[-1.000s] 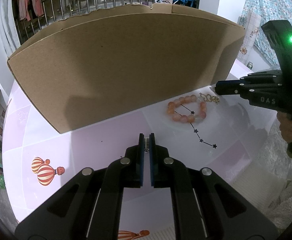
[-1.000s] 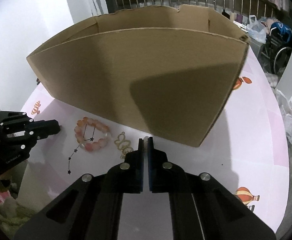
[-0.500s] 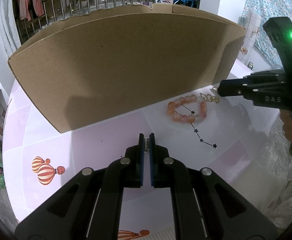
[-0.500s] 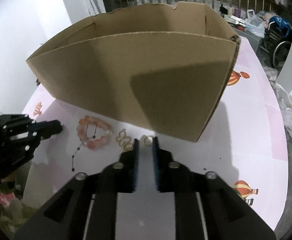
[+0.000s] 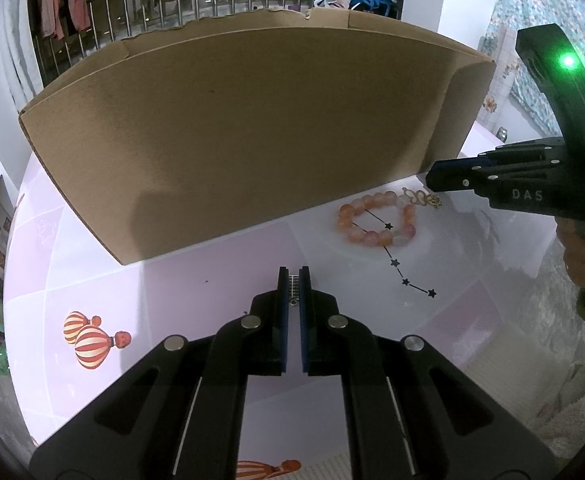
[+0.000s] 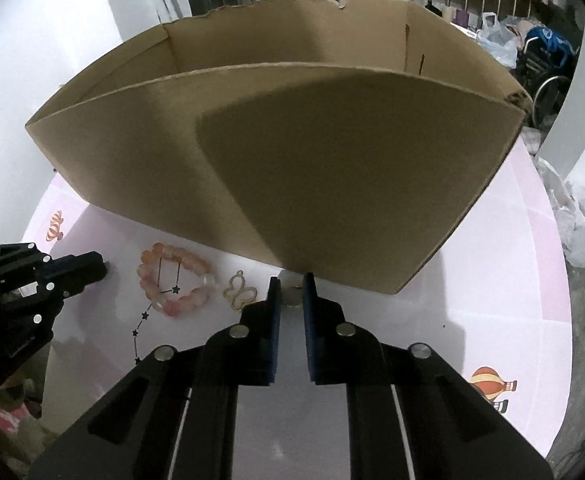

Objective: Organize jewelry

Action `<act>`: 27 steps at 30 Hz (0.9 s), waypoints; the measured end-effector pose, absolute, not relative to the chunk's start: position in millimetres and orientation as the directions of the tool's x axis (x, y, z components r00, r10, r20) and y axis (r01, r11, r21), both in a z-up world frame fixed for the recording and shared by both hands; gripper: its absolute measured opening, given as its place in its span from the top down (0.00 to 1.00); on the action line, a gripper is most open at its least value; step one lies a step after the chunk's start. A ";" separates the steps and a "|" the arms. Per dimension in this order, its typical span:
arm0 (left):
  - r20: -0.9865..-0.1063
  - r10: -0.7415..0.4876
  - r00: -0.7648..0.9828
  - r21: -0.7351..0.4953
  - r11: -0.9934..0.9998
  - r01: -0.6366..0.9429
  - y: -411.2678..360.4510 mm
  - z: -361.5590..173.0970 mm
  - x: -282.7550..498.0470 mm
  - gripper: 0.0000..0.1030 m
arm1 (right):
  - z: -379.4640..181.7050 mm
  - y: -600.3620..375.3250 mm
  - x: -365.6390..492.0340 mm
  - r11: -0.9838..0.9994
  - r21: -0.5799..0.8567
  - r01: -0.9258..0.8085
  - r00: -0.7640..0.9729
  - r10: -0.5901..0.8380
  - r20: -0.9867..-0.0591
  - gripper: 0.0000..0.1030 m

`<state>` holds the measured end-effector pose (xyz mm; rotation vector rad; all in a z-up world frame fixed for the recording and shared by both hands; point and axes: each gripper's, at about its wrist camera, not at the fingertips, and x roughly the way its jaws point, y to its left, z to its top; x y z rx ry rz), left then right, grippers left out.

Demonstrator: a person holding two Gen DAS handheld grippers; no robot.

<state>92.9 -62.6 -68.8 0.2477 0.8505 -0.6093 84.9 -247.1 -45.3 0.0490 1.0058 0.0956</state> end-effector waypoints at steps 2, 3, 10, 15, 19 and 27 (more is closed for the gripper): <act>-0.764 -0.404 0.504 -0.034 0.804 0.593 -62.1 -68.9 92.6 0.96 | -44.9 -248.9 83.8 0.994 0.095 -0.055 0.530 0.109 -0.841 0.89; -0.763 -0.404 0.504 -0.034 0.805 0.593 -61.5 -69.1 92.3 0.96 | -44.9 -251.2 82.9 0.993 0.101 -0.053 0.528 0.113 -0.841 0.89; -0.761 -0.402 0.509 -0.031 0.806 0.591 -59.9 -70.0 92.8 0.96 | -41.4 -262.9 78.3 0.990 0.138 -0.033 0.521 0.135 -0.843 0.89; -0.760 -0.403 0.510 -0.029 0.805 0.593 -58.6 -69.9 91.2 0.96 | -33.3 -267.7 68.5 0.989 0.145 -0.022 0.538 0.134 -0.832 0.89; -0.758 -0.405 0.511 -0.028 0.803 0.595 -57.7 -68.1 89.1 0.96 | -22.0 -267.3 69.0 0.989 0.144 -0.020 0.559 0.131 -0.819 0.89; -0.732 -0.412 0.543 -0.025 0.813 0.582 -50.8 -48.0 81.9 0.96 | 5.8 -268.0 55.0 0.988 0.146 -0.049 0.619 0.145 -0.772 0.89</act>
